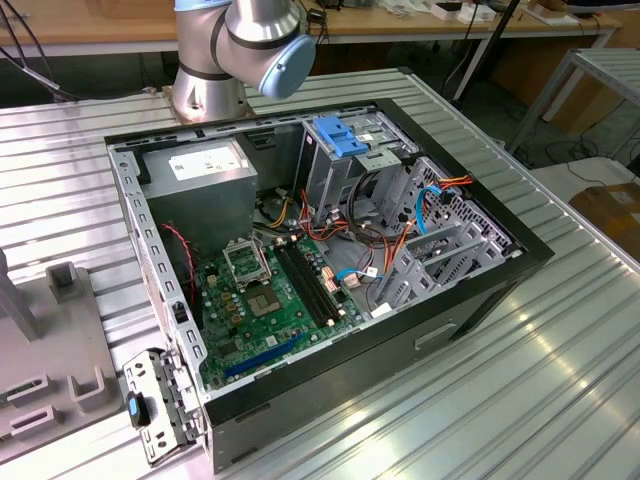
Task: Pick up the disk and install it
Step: 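Pick up the disk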
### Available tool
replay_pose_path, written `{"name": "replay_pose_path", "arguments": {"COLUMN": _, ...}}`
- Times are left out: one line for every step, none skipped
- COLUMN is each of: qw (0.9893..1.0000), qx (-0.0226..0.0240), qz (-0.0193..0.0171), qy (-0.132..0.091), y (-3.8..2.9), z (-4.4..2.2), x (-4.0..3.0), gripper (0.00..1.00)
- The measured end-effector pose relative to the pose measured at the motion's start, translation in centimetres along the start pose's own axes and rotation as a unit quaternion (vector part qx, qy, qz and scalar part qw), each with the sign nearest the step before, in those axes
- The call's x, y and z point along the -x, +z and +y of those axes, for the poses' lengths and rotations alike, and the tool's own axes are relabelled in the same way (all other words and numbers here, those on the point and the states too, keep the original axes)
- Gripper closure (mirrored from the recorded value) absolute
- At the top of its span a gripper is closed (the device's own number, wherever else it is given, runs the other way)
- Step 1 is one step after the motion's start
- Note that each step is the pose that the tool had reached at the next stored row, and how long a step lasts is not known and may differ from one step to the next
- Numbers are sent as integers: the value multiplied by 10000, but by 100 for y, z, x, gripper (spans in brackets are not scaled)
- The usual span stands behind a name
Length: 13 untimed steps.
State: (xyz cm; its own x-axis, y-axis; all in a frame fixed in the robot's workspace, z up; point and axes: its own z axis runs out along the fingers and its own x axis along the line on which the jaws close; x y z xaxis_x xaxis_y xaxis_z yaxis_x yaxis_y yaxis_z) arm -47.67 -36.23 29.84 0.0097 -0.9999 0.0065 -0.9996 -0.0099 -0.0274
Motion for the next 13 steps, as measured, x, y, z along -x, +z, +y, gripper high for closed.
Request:
{"name": "replay_pose_path", "arguments": {"qw": 10000, "qx": 0, "qz": 0, "qy": -1, "y": 0, "z": 0, "x": 0, "gripper": 63}}
{"name": "replay_pose_path", "arguments": {"qw": 10000, "qx": 0, "qz": 0, "qy": -1, "y": 0, "z": 0, "x": 0, "gripper": 63}}
{"name": "replay_pose_path", "arguments": {"qw": 10000, "qx": 0, "qz": 0, "qy": -3, "y": 0, "z": 0, "x": 0, "gripper": 63}}
{"name": "replay_pose_path", "arguments": {"qw": 10000, "qx": 0, "qz": 0, "qy": -4, "y": 0, "z": 0, "x": 0, "gripper": 63}}
{"name": "replay_pose_path", "arguments": {"qw": 10000, "qx": 0, "qz": 0, "qy": -2, "y": 0, "z": 0, "x": 0, "gripper": 63}}
{"name": "replay_pose_path", "arguments": {"qw": 10000, "qx": 0, "qz": 0, "qy": 3, "y": 0, "z": 0, "x": 0, "gripper": 63}}
{"name": "replay_pose_path", "arguments": {"qw": 10000, "qx": 0, "qz": 0, "qy": 12, "y": 0, "z": 0, "x": 0, "gripper": 63}}
{"name": "replay_pose_path", "arguments": {"qw": 10000, "qx": 0, "qz": 1, "qy": 25, "y": 1, "z": 0, "x": 0, "gripper": 63}}
{"name": "replay_pose_path", "arguments": {"qw": 10000, "qx": 1, "qz": 1, "qy": 47, "y": 2, "z": 0, "x": 0, "gripper": 63}}
{"name": "replay_pose_path", "arguments": {"qw": 10000, "qx": 1, "qz": 2, "qy": 67, "y": 2, "z": 0, "x": 0, "gripper": 63}}
{"name": "replay_pose_path", "arguments": {"qw": 10000, "qx": 0, "qz": 2, "qy": 73, "y": 2, "z": 0, "x": 0, "gripper": 63}}
{"name": "replay_pose_path", "arguments": {"qw": 10000, "qx": 1, "qz": 2, "qy": 77, "y": 2, "z": 0, "x": 0, "gripper": 63}}
{"name": "replay_pose_path", "arguments": {"qw": 10000, "qx": 0, "qz": 2, "qy": 77, "y": 2, "z": 0, "x": 0, "gripper": 63}}
